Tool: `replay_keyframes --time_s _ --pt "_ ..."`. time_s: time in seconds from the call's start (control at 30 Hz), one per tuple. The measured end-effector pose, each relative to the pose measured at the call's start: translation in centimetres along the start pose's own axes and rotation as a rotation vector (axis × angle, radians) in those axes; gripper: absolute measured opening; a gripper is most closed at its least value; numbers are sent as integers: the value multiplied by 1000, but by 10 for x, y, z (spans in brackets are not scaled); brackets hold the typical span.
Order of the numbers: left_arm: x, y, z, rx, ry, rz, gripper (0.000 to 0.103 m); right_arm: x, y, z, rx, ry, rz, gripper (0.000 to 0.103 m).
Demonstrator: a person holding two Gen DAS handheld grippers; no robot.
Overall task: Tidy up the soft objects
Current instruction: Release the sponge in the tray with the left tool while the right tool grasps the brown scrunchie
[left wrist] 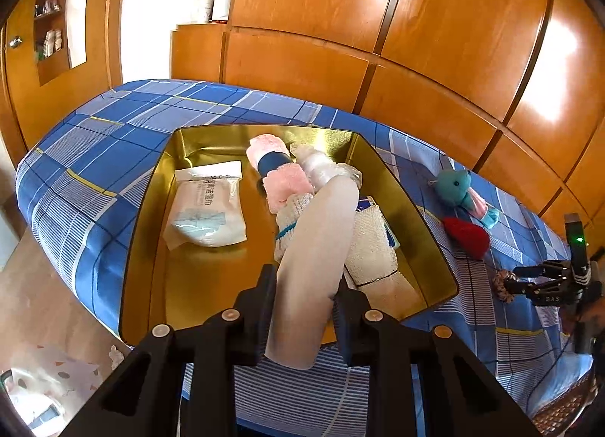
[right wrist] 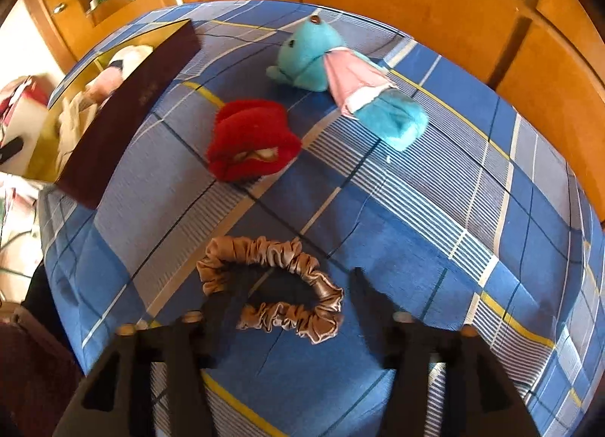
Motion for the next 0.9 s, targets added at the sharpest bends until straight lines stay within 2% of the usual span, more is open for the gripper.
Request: replay_keyframes --time_s 0.03,0.37,0.43,0.5,0.6,0.67,0.7,0.73,0.8,0.9 --pt "0 0 -1 1 3 0 28 -1 -1 3 3 -13 12 71" --pt "0 -2 -3 4 11 -1 28 6 -10 24 85 -121 102 74" --pt "0 -2 -5 5 16 1 28 3 -7 28 65 -167 141 79" --pt "-1 -2 -7 6 23 2 28 3 1 31 9 -219 183 79" --pt "-1 -4 -8 6 27 -1 28 7 16 38 -27 -274 235 78" --pt "0 -4 -6 9 26 -1 28 10 23 42 -41 -289 234 58" --pt "0 -5 -5 13 21 -2 28 12 22 44 -18 -279 220 30" --pt "1 -4 -3 16 17 -2 28 15 20 47 -18 -275 192 20" --pt "1 -3 1 22 7 2 28 15 21 48 -74 -265 156 19" --pt "4 -2 10 28 -15 2 28 11 21 49 -75 -209 102 19"
Point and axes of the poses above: each gripper's, at about its wrist camera, not at the fingertips, and y roughly the way its jaws point, z to its left, x to its top, the point moved 3 cm from there along y, roughly the way its jaws point, and after that the axes turned 8 degrees about x, right-handed, at the moved point
